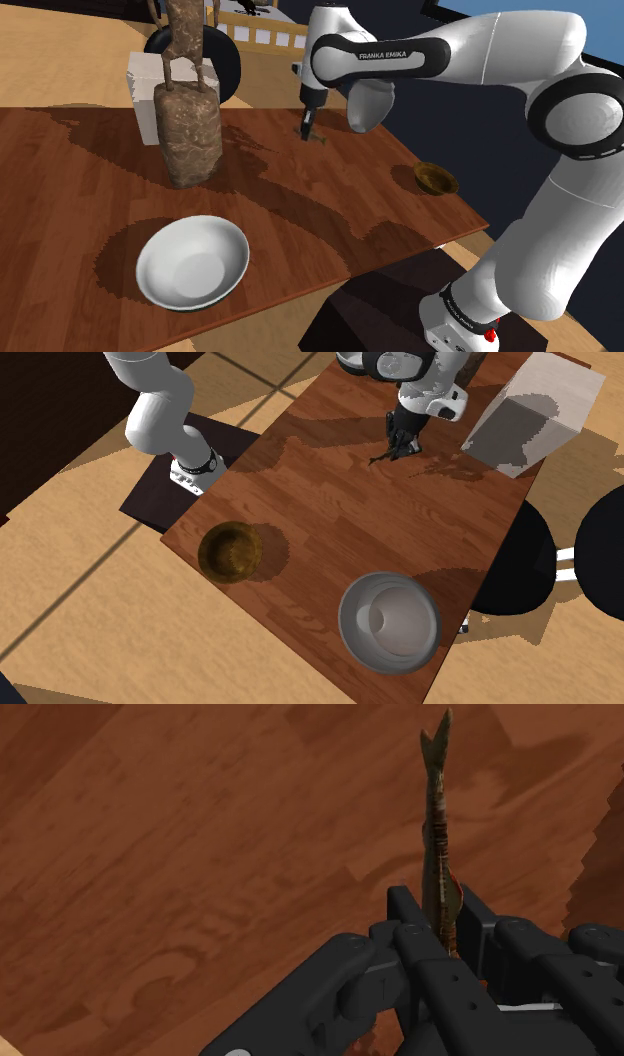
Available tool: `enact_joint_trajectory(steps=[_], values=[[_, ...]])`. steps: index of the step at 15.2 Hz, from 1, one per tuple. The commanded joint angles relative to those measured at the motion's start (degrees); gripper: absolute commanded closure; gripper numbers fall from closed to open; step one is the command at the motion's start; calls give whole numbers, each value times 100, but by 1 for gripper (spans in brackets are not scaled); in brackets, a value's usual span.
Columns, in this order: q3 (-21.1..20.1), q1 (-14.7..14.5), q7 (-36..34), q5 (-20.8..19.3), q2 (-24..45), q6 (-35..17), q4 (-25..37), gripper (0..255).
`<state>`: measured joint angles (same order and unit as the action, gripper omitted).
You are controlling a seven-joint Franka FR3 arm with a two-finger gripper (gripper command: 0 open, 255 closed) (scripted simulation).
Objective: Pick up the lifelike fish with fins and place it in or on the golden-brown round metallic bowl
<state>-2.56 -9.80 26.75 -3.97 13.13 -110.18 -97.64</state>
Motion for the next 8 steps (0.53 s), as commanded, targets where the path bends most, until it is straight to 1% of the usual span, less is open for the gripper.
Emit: enact_joint_trajectory(steps=[1, 2, 8], values=[[1, 3, 16, 6, -42, 160, 117, 255], [0, 3, 19, 8, -52, 212, 159, 255], [221, 316, 540, 53, -1108, -174, -1253, 255]])
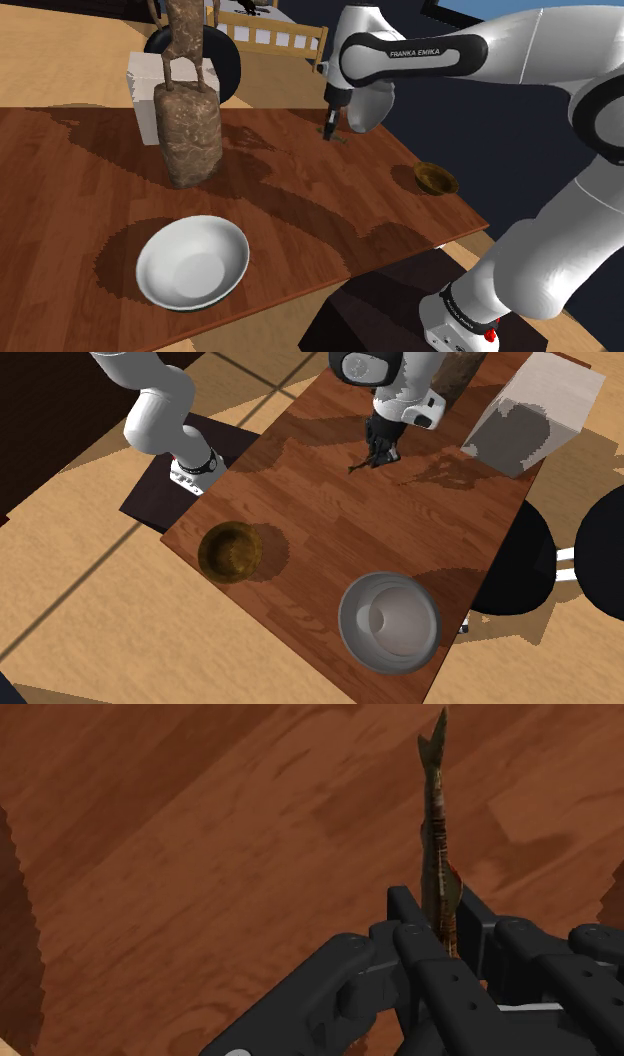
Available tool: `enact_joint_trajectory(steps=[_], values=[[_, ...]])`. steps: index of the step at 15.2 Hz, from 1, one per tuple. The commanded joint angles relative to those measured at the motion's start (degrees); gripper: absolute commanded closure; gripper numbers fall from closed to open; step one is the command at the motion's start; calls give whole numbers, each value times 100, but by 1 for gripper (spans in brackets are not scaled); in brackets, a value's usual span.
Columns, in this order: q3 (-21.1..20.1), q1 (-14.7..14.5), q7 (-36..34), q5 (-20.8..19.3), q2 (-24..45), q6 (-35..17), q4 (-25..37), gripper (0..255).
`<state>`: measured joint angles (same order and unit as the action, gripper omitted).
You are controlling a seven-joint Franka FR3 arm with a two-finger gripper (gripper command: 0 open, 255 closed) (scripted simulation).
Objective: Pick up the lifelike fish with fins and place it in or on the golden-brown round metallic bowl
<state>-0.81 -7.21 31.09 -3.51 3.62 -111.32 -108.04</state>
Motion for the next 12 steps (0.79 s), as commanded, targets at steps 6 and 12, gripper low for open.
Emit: enact_joint_trajectory(steps=[6, 12], values=[[360, 350, 681, -38, -1081, -282, -1326, 255], [755, 665, 1298, -196, -1894, -382, -2197, 255]])
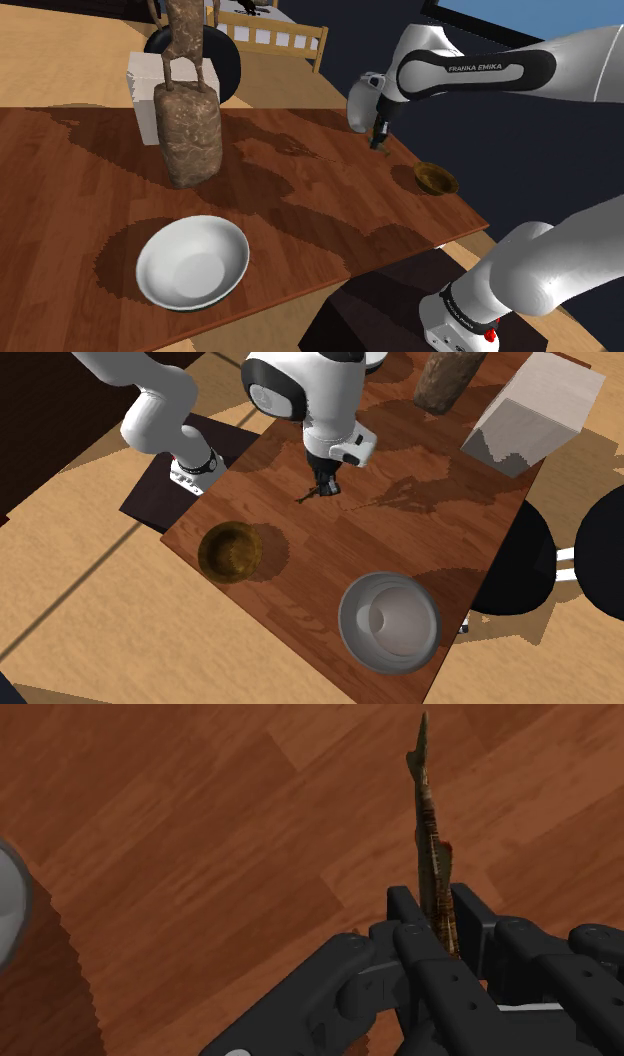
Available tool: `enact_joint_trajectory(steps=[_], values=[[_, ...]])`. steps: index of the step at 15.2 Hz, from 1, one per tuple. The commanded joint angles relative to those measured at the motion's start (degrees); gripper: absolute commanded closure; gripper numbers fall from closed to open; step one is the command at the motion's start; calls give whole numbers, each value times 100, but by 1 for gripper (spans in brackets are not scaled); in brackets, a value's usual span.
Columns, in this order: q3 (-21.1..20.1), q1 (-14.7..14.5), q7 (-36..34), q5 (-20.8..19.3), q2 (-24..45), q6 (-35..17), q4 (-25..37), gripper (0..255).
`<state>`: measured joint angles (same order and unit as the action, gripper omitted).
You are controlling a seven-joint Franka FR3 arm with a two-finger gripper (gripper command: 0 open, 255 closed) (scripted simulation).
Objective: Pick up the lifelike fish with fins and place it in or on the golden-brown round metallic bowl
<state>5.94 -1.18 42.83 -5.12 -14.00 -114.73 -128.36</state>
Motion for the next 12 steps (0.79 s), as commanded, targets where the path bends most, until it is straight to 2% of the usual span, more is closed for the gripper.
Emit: enact_joint_trajectory(steps=[1, 12], values=[[154, 119, 232, -72, -257, -48, -288, 255], [1083, 843, 1508, -654, -1347, -16, -1212, 255]])
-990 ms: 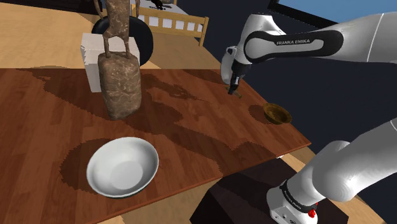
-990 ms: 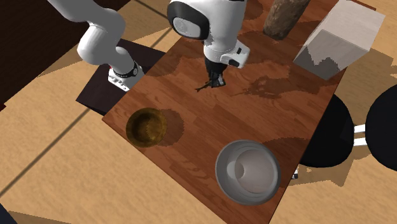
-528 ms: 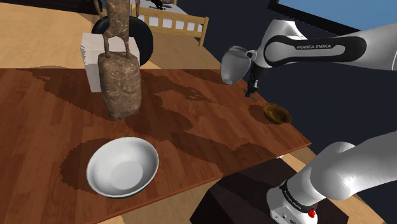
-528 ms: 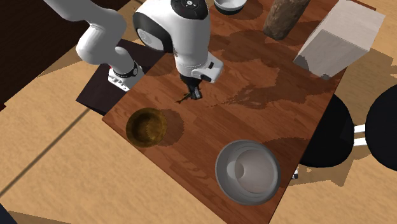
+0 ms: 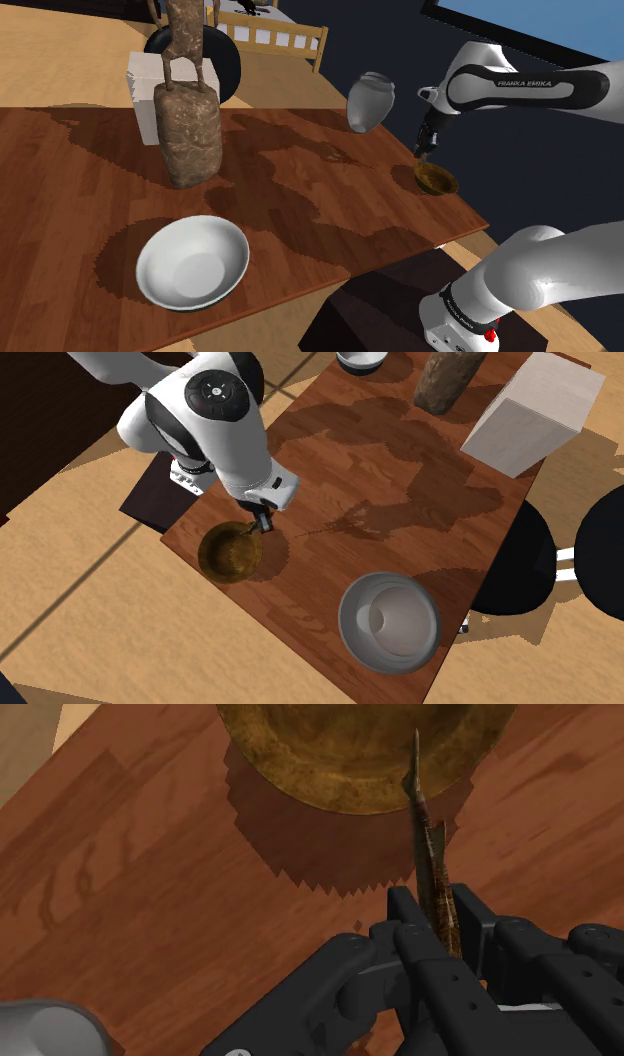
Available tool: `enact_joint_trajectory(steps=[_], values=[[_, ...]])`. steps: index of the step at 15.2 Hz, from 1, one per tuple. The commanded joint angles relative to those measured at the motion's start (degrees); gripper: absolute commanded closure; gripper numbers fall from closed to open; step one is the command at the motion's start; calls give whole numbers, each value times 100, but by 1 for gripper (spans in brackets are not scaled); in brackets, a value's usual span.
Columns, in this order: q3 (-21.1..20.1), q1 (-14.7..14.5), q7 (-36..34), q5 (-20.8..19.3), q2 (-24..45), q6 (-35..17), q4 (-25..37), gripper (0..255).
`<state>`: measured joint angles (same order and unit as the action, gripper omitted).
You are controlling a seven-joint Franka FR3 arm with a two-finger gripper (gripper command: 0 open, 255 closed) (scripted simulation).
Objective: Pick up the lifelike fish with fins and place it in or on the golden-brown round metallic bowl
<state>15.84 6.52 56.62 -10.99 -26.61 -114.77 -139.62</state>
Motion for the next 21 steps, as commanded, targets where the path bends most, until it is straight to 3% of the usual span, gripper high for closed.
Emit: enact_joint_trajectory(steps=[1, 7, 21], values=[[189, 145, 254, -130, -155, -5, -129, 255], [767, 553, 1005, -488, -419, 28, -251, 255], [973, 571, 977, -589, -34, -996, -893, 255]])
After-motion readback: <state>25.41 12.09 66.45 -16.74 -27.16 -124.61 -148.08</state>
